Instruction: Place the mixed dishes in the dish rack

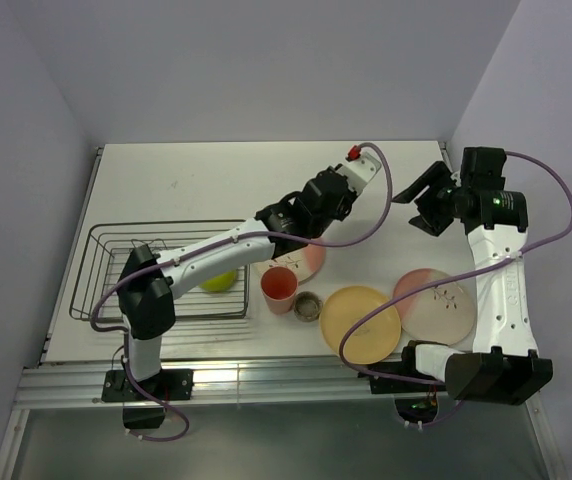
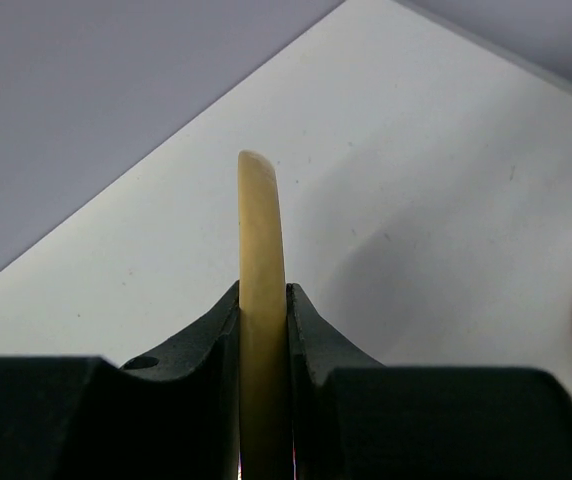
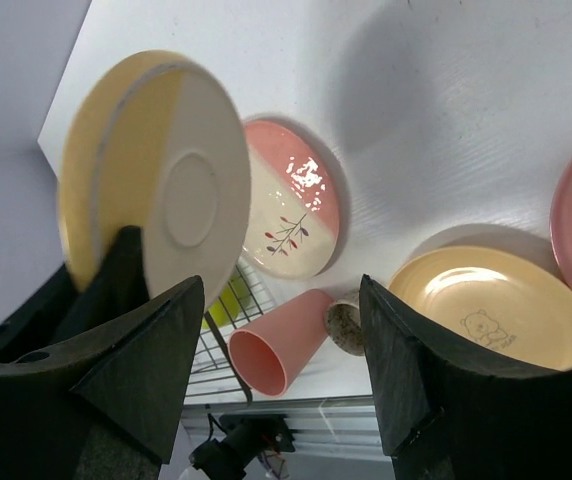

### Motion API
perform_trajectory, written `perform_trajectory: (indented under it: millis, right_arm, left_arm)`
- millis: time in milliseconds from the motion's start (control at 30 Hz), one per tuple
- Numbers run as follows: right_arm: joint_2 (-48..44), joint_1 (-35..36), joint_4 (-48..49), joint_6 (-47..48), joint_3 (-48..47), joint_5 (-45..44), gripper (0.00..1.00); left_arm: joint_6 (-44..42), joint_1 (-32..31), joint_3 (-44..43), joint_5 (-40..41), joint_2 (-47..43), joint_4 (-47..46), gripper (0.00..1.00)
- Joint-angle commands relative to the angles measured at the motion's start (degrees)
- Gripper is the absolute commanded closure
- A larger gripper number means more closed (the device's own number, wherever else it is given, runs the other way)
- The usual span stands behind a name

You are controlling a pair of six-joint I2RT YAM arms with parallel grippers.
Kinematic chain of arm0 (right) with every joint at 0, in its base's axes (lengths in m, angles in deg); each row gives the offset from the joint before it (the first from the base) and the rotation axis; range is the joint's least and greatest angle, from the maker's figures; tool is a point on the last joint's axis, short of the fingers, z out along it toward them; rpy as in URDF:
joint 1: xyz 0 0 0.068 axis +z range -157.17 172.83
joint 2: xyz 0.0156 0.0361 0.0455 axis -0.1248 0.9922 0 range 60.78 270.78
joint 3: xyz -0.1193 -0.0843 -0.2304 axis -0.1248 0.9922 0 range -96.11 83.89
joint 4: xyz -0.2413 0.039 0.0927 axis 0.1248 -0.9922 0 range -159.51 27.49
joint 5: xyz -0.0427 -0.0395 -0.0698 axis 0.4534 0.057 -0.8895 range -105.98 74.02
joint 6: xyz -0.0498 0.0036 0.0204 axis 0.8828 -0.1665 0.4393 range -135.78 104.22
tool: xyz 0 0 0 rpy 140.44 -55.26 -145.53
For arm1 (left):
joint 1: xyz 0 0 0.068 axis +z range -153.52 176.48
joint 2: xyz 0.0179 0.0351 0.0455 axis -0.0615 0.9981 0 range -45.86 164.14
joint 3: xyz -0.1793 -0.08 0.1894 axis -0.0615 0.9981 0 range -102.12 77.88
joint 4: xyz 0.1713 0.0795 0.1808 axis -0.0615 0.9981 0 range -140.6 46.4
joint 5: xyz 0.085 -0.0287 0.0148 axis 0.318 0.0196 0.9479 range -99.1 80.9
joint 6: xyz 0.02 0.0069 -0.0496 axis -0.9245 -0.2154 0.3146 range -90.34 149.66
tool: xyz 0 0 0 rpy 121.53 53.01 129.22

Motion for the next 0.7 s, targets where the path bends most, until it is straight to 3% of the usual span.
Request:
perform_trajectory:
  millis: [0,167,467,667]
  right_arm:
    - [-1.76,0.3,1.14,-0.95,0.48,-0.29,0.29]
    - [-1.85,0.3,2.19,-1.39,2.5,0.93,0.3]
    - [-2.29,0.56,5.88,-2.18,9.35,6.12,0.31]
    - [-1.32,1.53,6.23,-1.57,9.18,6.47,0.31]
  left_arm:
    - [3.51,0.99,-7.62,-2.7,-6.53,-2.32,1.0]
    - [9.31,3.44,-12.63,-5.61,-8.03,4.97,1.0]
    - [13.35,4.94,-13.42,-5.52,-10.23,9.64,1.0]
    - [17.74,6.87,-21.07,-6.22,-8.9,16.49,1.0]
